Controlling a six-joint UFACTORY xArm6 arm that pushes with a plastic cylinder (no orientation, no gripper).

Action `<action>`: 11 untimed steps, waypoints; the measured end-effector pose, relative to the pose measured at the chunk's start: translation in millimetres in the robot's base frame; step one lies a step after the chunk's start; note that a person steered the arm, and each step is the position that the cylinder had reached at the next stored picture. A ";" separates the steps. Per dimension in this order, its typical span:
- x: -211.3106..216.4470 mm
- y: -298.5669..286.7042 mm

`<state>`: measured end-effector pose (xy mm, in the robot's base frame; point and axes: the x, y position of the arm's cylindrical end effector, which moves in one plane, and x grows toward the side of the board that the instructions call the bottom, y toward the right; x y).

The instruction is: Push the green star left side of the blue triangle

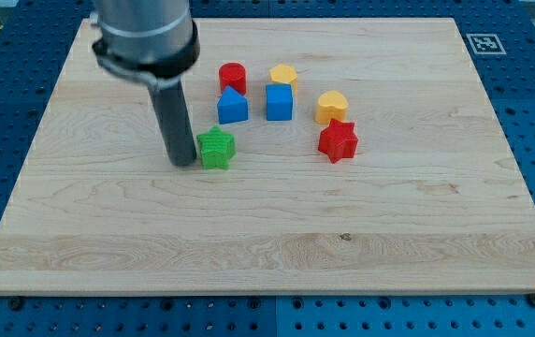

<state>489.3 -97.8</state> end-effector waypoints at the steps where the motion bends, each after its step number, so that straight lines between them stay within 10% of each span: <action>1: 22.6 83.1; 11: -60.4 21.4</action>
